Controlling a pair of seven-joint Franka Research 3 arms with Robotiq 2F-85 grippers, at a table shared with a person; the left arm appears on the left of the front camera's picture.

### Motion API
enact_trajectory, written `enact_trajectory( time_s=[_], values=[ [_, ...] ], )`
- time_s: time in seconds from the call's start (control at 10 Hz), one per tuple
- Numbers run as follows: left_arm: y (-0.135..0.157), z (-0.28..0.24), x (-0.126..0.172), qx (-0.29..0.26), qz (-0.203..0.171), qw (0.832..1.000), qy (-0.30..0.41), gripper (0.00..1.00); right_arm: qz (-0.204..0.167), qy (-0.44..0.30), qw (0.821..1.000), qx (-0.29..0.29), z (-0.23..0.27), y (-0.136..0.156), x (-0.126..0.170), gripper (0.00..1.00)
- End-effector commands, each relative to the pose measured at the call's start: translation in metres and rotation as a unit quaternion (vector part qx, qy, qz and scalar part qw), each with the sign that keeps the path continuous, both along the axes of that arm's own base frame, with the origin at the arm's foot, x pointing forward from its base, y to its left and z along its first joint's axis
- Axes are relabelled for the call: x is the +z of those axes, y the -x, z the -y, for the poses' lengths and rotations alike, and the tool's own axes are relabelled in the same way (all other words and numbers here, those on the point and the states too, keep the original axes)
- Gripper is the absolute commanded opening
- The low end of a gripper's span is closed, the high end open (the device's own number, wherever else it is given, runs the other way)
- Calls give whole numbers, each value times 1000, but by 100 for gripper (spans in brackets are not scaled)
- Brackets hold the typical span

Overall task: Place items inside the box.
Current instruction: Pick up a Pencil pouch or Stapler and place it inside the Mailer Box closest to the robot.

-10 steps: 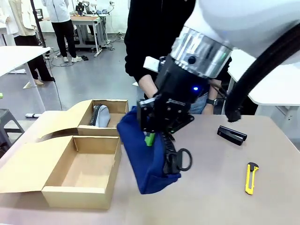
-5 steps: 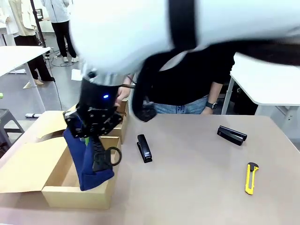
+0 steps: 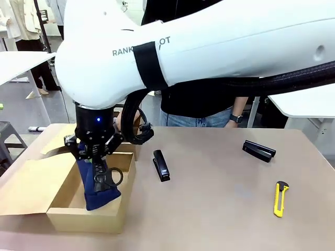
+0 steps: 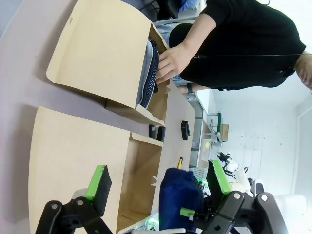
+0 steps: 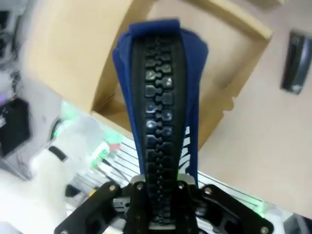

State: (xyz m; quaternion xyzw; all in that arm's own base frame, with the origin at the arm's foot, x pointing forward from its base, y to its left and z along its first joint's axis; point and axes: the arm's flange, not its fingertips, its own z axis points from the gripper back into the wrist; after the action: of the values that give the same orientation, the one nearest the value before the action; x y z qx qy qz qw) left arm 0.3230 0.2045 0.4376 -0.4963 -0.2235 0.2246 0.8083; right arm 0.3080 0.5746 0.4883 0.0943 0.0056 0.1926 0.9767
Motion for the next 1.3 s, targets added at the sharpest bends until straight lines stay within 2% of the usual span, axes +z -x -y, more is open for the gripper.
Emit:
enact_trajectory(
  time_s=[0.0,0.1,0.4,0.5,0.6,1.0,1.2],
  values=[
    [1,-1,-1,-5,12,1000,1,100,-5,-35,991,-131,-3,0,-4,7],
    [1,-1,-1,-5,12,1000,1,100,-6,-28,986,-164,-17,-13,-14,7],
    [1,-1,-1,-5,12,1000,1,100,-20,-31,980,-196,-25,-22,-29,7],
    [1,-1,-1,-5,12,1000,1,100,-9,-21,976,-217,-26,-24,-38,7],
    [1,-1,-1,-5,12,1000,1,100,0,-15,976,-218,-30,-28,-50,7],
    [1,-1,-1,-5,12,1000,1,100,-34,9,976,-217,-35,-42,-97,7],
    [1,-1,-1,-5,12,1000,1,100,-50,11,974,-220,-34,-47,-111,7]
  ],
)
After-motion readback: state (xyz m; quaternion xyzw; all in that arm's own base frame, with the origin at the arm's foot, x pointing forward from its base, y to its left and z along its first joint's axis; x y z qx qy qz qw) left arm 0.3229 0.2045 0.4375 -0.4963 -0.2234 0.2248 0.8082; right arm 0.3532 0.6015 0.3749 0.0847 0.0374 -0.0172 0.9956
